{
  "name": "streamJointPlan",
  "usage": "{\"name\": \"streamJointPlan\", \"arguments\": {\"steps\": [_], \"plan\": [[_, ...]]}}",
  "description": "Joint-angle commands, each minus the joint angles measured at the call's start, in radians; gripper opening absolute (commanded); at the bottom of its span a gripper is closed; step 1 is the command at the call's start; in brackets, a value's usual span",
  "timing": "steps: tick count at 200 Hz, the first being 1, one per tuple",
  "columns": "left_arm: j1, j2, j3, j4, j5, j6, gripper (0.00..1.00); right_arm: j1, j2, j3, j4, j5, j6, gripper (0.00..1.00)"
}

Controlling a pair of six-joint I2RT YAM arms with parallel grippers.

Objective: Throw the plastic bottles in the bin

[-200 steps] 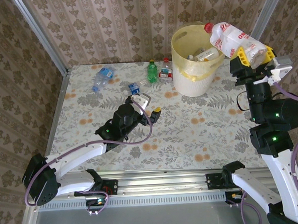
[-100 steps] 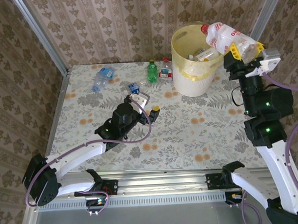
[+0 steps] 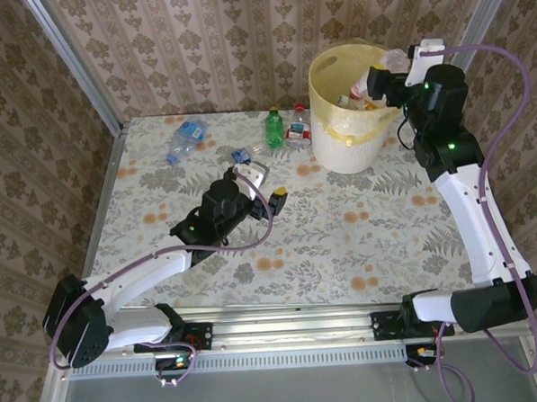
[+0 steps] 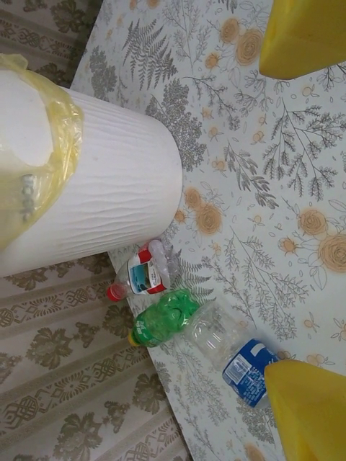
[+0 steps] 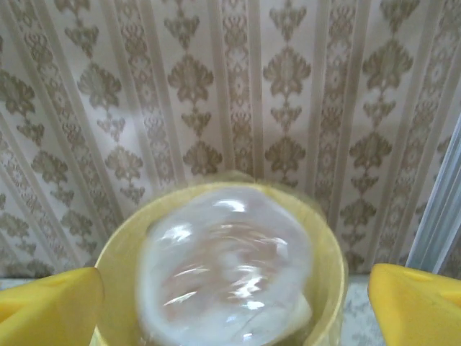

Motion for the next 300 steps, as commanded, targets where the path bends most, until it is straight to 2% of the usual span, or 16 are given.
{"name": "streamJointPlan", "arguments": {"steps": [1, 37, 185, 212, 244, 300], "plan": [[0.005, -0.017, 0.025, -0.038, 0.015, -0.004, 1.0, -0.001, -0.06, 0.026, -0.015, -0.076, 0.042, 0.97], [0.006, -0.023, 0.017, -0.042, 0.012, -0.015, 1.0, -0.001, -0.104, 0.032, -0.063, -0.103, 0.035, 1.0], [0.033, 0.026, 0.03, -0.07, -0.018, -0.07, 1.0, -0.003, -0.204, 0.013, -0.168, -0.283, 0.047, 1.0], [0.078, 0.078, 0.093, -0.147, 0.021, -0.062, 1.0, -0.003, -0.214, 0.006, -0.186, -0.313, 0.052, 1.0], [0.185, 0.173, 0.218, -0.293, 0.182, -0.067, 1.0, -0.003, -0.233, -0.012, -0.198, -0.324, 0.057, 1.0], [0.298, 0.408, 0.495, -0.575, 0.223, 0.06, 1.0, -0.003, -0.256, -0.033, -0.224, -0.342, 0.049, 1.0]]}}
